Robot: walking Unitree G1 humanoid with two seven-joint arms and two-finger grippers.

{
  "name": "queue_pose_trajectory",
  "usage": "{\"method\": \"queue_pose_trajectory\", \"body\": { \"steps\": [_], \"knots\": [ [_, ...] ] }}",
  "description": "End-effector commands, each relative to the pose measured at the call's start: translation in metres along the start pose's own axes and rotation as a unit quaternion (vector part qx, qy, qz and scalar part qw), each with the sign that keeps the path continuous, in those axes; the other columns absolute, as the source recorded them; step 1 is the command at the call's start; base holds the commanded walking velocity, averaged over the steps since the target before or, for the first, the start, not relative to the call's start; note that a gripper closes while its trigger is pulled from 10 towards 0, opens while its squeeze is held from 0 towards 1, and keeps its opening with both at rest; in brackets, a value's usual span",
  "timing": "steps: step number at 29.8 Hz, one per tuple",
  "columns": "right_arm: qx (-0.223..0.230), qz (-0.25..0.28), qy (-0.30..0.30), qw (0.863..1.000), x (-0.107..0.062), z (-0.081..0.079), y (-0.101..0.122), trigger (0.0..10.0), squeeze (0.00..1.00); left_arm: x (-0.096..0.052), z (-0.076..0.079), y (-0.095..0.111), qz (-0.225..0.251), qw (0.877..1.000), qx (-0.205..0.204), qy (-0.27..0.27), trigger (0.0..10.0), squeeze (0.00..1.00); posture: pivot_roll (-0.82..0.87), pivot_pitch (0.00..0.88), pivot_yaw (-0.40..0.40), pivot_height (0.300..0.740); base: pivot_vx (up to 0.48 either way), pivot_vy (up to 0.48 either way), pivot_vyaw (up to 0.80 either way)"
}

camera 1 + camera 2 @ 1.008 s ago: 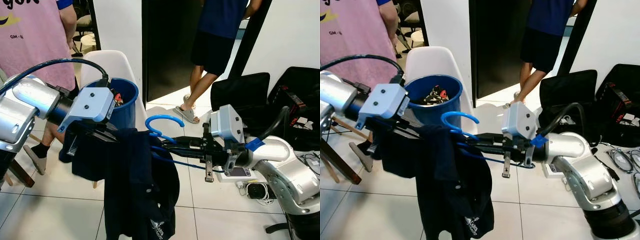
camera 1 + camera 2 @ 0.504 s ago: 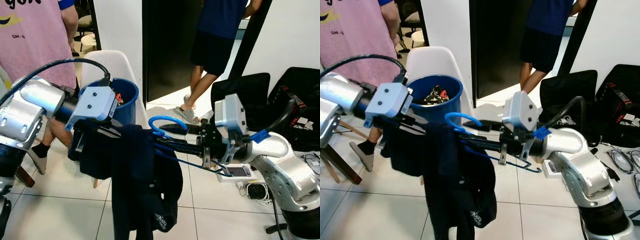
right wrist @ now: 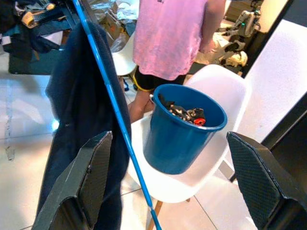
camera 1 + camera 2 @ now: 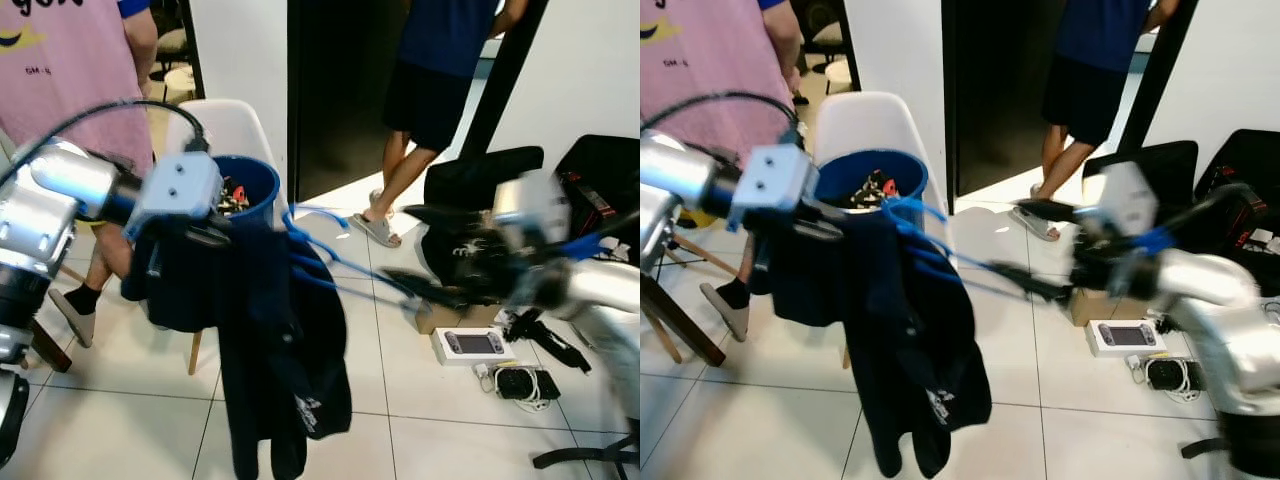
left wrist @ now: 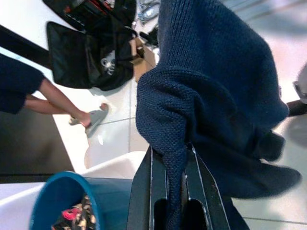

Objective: Hang hanger

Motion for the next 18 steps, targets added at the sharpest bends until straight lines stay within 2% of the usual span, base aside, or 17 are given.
{"method": "queue_pose_trajectory", "body": {
  "steps": [1,4,5,6,7,8,9,10,11,16,17,18],
  "knots": [
    [0.007,-0.012,-0.011,1.000,-0.016,0.003,-0.003,10.0,1.00,-0.014,-0.018,0.005,-0.001,0.999,0.018,0.046,0.0,0.00,-0.03,0.010,-0.007,0.740,0.000,0.000,0.00],
    [0.007,-0.012,-0.011,1.000,-0.016,0.003,-0.003,10.0,1.00,-0.014,-0.018,0.005,-0.001,0.999,0.018,0.046,0.0,0.00,-0.03,0.010,-0.007,0.740,0.000,0.000,0.00],
    [0.023,-0.022,-0.010,0.999,-0.026,0.000,-0.008,10.0,1.00,-0.020,-0.026,0.007,0.003,0.998,0.019,0.067,0.0,0.00,-0.03,0.010,-0.006,0.740,0.000,0.000,0.00],
    [0.112,-0.028,0.049,0.992,-0.034,-0.035,-0.019,10.0,0.98,-0.029,-0.046,0.020,0.034,0.992,0.027,0.120,0.0,0.00,-0.04,0.010,-0.004,0.740,0.000,0.000,0.00],
    [0.112,-0.028,0.049,0.992,-0.034,-0.035,-0.019,10.0,0.98,-0.029,-0.046,0.020,0.034,0.992,0.027,0.120,0.0,0.00,-0.04,0.010,-0.004,0.740,0.000,0.000,0.00],
    [0.140,-0.026,0.071,0.987,-0.035,-0.047,-0.021,10.0,0.98,-0.031,-0.052,0.024,0.045,0.990,0.030,0.133,0.0,0.00,-0.04,0.010,-0.004,0.740,0.000,0.000,0.00],
    [0.140,-0.026,0.071,0.987,-0.035,-0.047,-0.021,10.0,0.98,-0.031,-0.052,0.024,0.045,0.990,0.030,0.133,0.0,0.00,-0.04,0.010,-0.004,0.740,0.000,0.000,0.00],
    [0.161,-0.027,0.087,0.983,-0.034,-0.058,-0.024,10.0,0.41,-0.032,-0.055,0.029,0.054,0.988,0.032,0.142,0.0,0.00,-0.03,0.008,-0.004,0.740,0.000,0.000,0.00],
    [0.169,-0.028,0.092,0.981,-0.033,-0.062,-0.025,10.0,0.00,-0.032,-0.057,0.030,0.058,0.987,0.035,0.146,0.0,0.00,-0.03,0.008,-0.004,0.740,0.000,0.000,0.00],
    [0.200,-0.017,0.082,0.976,-0.021,-0.068,-0.031,10.0,0.00,-0.033,-0.065,0.042,0.091,0.982,0.037,0.161,0.0,0.00,-0.03,0.007,-0.002,0.740,0.000,0.000,0.00],
    [0.214,-0.010,0.059,0.975,-0.012,-0.064,-0.034,10.0,0.00,-0.033,-0.066,0.050,0.111,0.980,0.037,0.162,0.0,0.00,-0.03,0.004,-0.003,0.740,0.000,0.000,0.00],
    [0.234,0.010,0.012,0.972,-0.001,-0.051,-0.035,10.0,0.00,-0.033,-0.066,0.057,0.132,0.978,0.036,0.160,0.0,0.00,-0.03,0.003,-0.004,0.740,0.000,0.000,0.00]
  ]
}}
Point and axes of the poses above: a point about 5 cm out from each wrist's last joint towards the gripper, its own x axis pointing out of the wrist towards the gripper, its own y axis along the axis of the wrist's last joint, z = x × y, the point moved 6 cm from there along x, pointing out of the wrist towards the gripper, and after that the axes turned 10 degrees about -x, right-handed, at the moved point
